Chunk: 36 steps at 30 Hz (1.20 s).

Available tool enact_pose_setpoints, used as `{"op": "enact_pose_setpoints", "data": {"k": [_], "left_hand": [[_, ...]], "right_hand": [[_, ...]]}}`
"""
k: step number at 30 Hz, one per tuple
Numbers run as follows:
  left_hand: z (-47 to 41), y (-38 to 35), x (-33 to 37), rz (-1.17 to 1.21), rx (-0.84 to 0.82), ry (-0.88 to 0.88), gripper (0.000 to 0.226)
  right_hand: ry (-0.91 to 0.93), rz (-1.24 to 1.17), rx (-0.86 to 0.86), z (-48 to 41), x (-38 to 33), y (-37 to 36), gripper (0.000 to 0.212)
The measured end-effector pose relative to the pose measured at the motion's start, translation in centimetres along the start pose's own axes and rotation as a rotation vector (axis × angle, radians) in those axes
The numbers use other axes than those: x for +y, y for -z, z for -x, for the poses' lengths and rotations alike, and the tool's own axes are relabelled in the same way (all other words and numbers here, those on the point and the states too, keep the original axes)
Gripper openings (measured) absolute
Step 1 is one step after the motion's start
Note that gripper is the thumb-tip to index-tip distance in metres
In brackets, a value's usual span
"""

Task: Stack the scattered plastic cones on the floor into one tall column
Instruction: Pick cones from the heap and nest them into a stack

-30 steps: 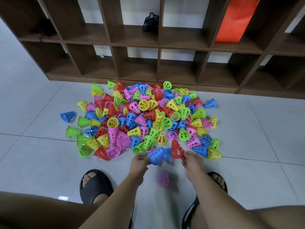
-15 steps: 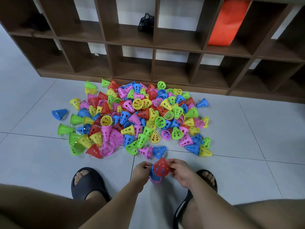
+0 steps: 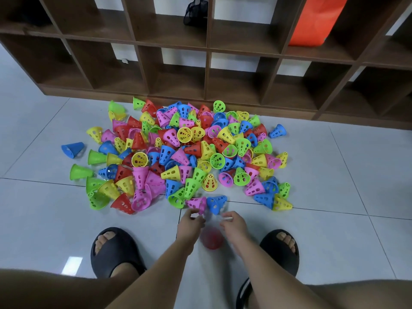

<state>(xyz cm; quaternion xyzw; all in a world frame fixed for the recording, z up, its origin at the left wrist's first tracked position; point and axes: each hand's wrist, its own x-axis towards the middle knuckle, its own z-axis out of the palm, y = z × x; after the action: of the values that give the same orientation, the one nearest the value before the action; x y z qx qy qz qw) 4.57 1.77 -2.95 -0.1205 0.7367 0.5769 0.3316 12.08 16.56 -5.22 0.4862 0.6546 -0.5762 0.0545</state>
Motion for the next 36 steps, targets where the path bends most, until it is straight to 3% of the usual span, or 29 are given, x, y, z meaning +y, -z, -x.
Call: {"op": "enact_pose_setpoints", "data": {"k": [5, 9, 14, 20, 22, 25, 27, 29, 33, 36], "left_hand": [[-1.8, -1.2, 2.1, 0.203, -0.047, 0.012, 0.038], [-2.9, -1.3, 2.1, 0.257, -0.041, 0.076, 0.036], [-3.3, -0.4, 1.3, 0.170, 0.064, 0.077, 0.033], [-2.9, 0.8, 1.1, 0.174, 0.125, 0.044, 0.012], [-2.3, 0.9, 1.7, 0.200, 0.094, 0.031, 0.007], [-1.1, 1.0, 3.0, 0.239, 0.023, 0.043, 0.023], [-0.6, 1.0, 3.4, 0.258, -0.018, 0.067, 0.039], [-0.1, 1.0, 3.7, 0.224, -0.076, 0.078, 0.041], [0.9, 0.9, 3.6, 0.097, -0.263, 0.088, 0.021], [1.5, 0.9, 2.9, 0.018, -0.327, 0.097, 0.022]], "right_hand": [[-0.030, -0.229, -0.034, 0.1, -3.7, -1.3, 0.042], [-0.116, -0.330, -0.083, -1.5, -3.7, -2.2, 0.054], [-0.167, -0.371, -0.098, -1.7, -3.7, -1.8, 0.037], [-0.146, -0.366, 0.110, -1.8, -3.3, -0.6, 0.010], [-0.097, -0.277, 0.211, -1.9, -3.2, 0.0, 0.015], [-0.099, -0.231, 0.300, -1.8, -3.4, 1.4, 0.020], [-0.141, -0.358, 0.312, -1.8, -3.8, 2.4, 0.019], [-0.204, -0.528, 0.270, -1.7, -4.3, 3.2, 0.024], [-0.279, -0.802, 0.107, -0.7, -4.8, 4.5, 0.023], [-0.293, -0.812, -0.089, 0.4, -4.6, 4.4, 0.026]]}}
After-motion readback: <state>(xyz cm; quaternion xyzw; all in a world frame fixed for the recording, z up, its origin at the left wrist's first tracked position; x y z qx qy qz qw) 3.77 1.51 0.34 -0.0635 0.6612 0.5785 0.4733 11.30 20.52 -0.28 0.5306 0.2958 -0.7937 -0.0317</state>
